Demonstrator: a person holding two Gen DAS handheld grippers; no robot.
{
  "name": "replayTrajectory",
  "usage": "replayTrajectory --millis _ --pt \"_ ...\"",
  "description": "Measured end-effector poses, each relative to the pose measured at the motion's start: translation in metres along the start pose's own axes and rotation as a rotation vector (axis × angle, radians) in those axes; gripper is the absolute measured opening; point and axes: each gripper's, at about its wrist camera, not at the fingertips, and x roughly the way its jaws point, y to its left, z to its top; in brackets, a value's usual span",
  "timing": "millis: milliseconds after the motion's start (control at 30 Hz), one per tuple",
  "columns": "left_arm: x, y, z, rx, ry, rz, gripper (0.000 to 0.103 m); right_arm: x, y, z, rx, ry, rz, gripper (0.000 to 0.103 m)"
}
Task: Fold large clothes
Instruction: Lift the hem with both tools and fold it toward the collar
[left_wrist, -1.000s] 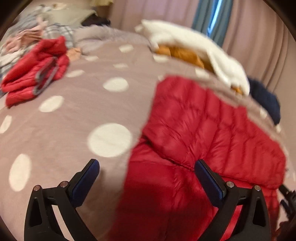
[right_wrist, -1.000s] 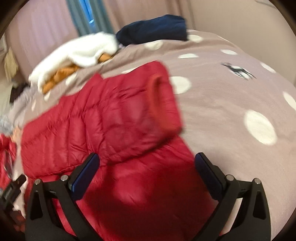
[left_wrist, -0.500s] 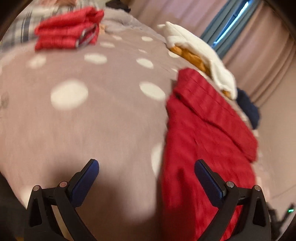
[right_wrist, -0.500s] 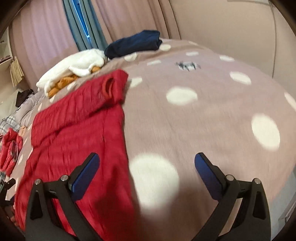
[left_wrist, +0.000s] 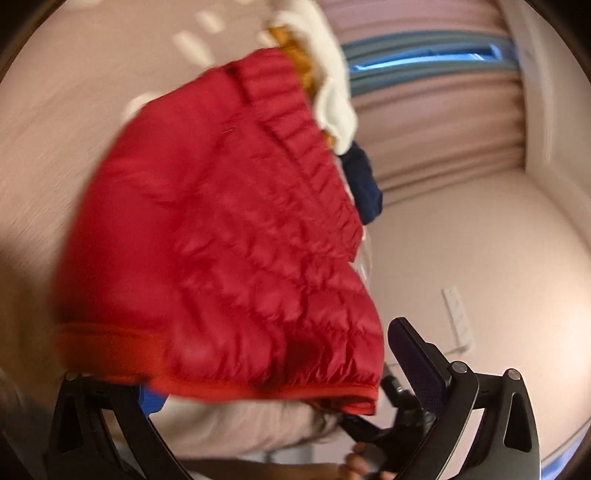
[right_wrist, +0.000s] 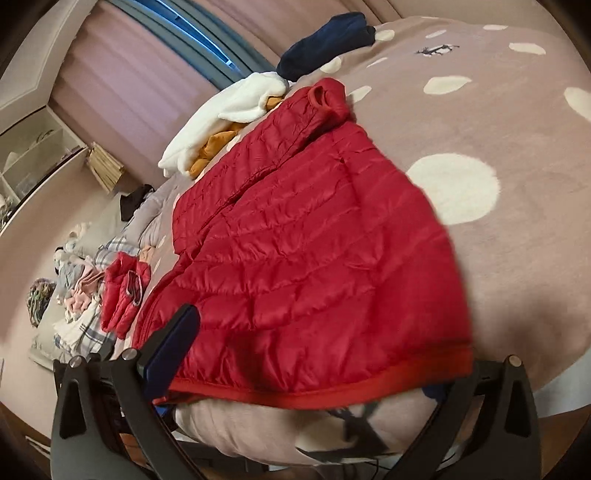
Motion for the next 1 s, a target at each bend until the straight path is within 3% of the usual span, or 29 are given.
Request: replayTrajectory --millis 133,267,367,433,500,600,700,833,1000 --pt "0.020 -0.004 0.013 0.014 -0.012 0.036 0.096 0.008 -0.004 0.002 0.103 -0.008 0.095 0.100" --pt "0.034 -0.006 0.018 0.047 -0.049 0.165 0.071 0.012 -0.003 0.001 0.109 -0.009 0.083 0.091" --pt "0.037 0.000 0.024 0.043 -0.090 0.212 0.051 0.016 0.005 -0.003 0.044 -0.021 -0.035 0.069" --pt "0.040 0.008 0.029 0.027 -0.114 0.238 0.036 0.020 0.010 -0.005 -0.011 -0.035 -0.122 0.049" --pt "0.043 0.012 0.030 0.021 -0.147 0.254 0.024 0.024 0.011 -0.006 -0.052 -0.054 -0.180 0.038" --pt "0.047 0.003 0.023 0.112 -0.198 0.323 0.022 0.027 0.007 -0.003 -0.058 -0.068 -0.201 0.030" --pt "0.049 -0.012 0.011 0.275 -0.222 0.454 0.023 0.024 0.000 -0.001 -0.044 -0.064 -0.185 0.026" --pt "0.048 -0.006 0.022 0.200 -0.212 0.438 0.023 0.018 -0.003 -0.005 -0.062 -0.073 -0.188 0.024" --pt "0.039 -0.010 0.018 0.198 -0.209 0.483 0.022 0.018 0.008 -0.008 -0.117 -0.089 -0.229 0.020"
